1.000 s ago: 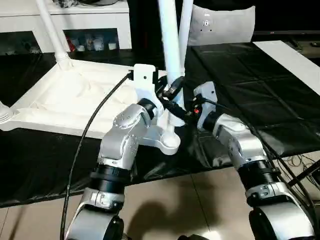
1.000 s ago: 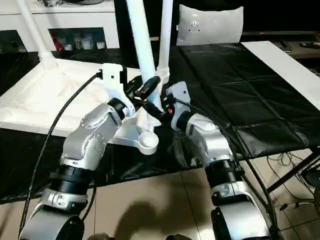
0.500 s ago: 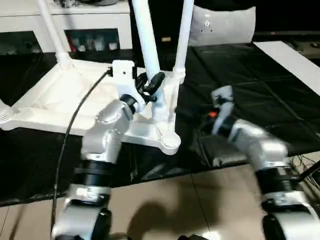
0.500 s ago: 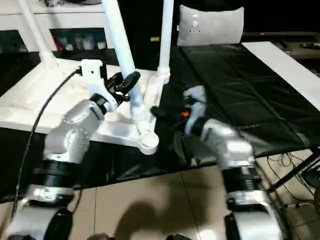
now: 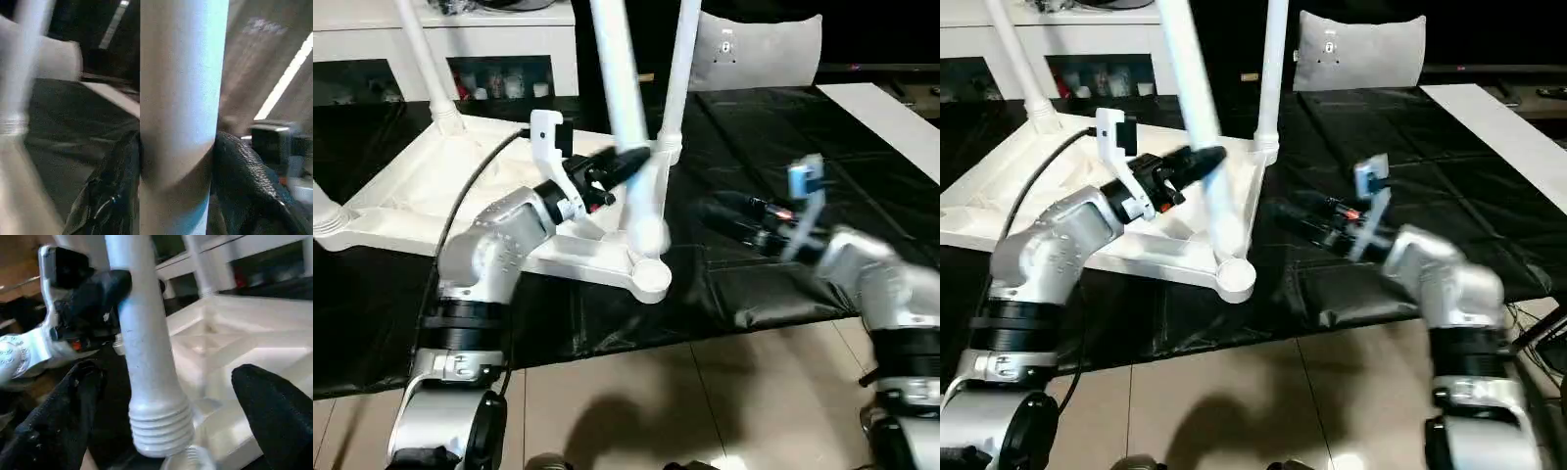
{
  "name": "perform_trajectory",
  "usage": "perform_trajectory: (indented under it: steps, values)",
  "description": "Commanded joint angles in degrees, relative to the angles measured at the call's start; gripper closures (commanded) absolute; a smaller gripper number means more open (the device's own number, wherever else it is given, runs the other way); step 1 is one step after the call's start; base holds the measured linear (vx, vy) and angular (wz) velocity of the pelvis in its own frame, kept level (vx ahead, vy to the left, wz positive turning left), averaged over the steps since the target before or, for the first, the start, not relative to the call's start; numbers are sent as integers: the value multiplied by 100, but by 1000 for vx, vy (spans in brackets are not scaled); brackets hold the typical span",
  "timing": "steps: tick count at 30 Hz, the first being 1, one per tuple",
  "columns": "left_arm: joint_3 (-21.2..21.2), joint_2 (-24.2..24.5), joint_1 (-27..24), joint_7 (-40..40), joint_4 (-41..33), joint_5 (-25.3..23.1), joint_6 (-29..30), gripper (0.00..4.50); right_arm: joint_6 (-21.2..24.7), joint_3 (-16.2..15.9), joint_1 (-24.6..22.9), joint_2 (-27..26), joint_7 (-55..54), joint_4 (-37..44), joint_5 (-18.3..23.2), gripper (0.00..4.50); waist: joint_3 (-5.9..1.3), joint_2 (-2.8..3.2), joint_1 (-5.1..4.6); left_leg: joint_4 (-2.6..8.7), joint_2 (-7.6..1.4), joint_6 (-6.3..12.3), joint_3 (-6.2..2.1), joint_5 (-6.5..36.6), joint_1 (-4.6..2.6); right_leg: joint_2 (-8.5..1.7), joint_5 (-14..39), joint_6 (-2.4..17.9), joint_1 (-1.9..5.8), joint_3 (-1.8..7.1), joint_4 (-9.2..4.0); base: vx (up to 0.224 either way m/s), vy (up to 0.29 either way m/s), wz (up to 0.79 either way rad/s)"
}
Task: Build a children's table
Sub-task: Pick table leg
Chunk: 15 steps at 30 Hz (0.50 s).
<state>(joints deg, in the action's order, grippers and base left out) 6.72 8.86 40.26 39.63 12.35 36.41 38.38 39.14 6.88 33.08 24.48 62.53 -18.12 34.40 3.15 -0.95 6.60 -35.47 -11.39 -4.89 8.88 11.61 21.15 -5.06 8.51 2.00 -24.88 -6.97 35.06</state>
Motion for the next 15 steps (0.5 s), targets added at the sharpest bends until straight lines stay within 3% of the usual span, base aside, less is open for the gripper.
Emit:
perform_trajectory:
  steps: [1,5,9,15]
  values:
    - [95,41,139,136,-177,184,156,261,114,-65,63,131,226,138,105,0,-458,-121,29,334,-84,480,62,221,44,-302,1663,778,498,282,-423,0,0,0]
    - [-19,168,141,487,-244,292,318,261,301,-191,130,307,590,200,191,0,-467,-116,43,332,-78,455,54,191,52,-296,1834,576,504,273,-442,0,0,0]
    - [-109,248,131,688,-369,399,415,261,277,-287,226,344,703,142,124,0,-468,-109,35,330,-85,416,51,184,47,-301,1805,598,494,271,-436,0,0,0]
    - [-493,409,48,1301,-679,359,314,261,-26,-746,346,383,1032,88,-191,0,-459,-102,31,339,-98,382,52,207,50,-303,1746,656,491,284,-426,0,0,0]
